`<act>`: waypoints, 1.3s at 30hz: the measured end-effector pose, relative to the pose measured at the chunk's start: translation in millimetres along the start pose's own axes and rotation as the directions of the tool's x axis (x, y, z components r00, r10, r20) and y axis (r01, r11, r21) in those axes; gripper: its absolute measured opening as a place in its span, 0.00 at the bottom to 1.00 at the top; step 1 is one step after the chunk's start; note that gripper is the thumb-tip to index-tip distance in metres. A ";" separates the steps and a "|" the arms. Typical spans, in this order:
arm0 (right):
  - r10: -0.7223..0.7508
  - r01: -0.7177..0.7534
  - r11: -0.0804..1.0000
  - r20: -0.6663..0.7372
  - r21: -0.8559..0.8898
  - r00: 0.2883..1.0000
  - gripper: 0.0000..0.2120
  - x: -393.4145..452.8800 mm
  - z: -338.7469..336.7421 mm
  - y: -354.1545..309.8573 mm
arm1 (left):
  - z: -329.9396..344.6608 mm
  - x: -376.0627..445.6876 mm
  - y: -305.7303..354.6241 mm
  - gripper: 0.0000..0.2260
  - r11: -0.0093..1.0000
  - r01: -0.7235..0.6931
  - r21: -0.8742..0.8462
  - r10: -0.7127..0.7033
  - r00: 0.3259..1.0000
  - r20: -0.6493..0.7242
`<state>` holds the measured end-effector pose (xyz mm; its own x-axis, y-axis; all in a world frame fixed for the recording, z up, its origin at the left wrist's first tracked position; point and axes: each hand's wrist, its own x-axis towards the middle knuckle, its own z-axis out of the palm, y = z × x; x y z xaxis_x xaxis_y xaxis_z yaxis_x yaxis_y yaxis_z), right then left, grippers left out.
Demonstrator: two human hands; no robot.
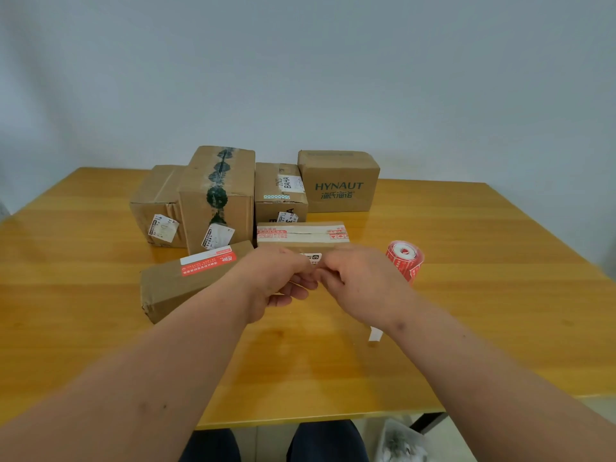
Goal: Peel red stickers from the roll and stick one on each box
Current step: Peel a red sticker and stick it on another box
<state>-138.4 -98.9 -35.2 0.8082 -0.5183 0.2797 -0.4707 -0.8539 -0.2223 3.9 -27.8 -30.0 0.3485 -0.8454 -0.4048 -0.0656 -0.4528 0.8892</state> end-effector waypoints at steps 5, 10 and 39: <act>0.194 -0.207 0.928 0.073 0.309 0.978 0.09 2.1 -15.3 2.3 | -10.1 3.3 -6.0 0.13 0.985 -0.173 0.009 0.172 0.972 -0.161; 0.320 -0.371 0.709 0.195 0.600 0.927 0.07 0.7 -29.0 7.3 | -13.3 0.5 -9.3 0.11 0.974 -0.226 0.032 0.223 0.972 0.078; 0.390 -0.351 0.842 -0.011 0.410 0.921 0.05 39.1 -0.9 15.9 | -26.8 24.3 18.8 0.07 0.841 -0.211 0.498 0.277 0.959 -0.063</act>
<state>-114.6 -132.8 -27.0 0.5569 -0.8105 0.1817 -0.5349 -0.5173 -0.6680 36.3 -49.2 -17.5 0.3745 -0.9183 -0.1282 -0.5944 -0.3439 0.7269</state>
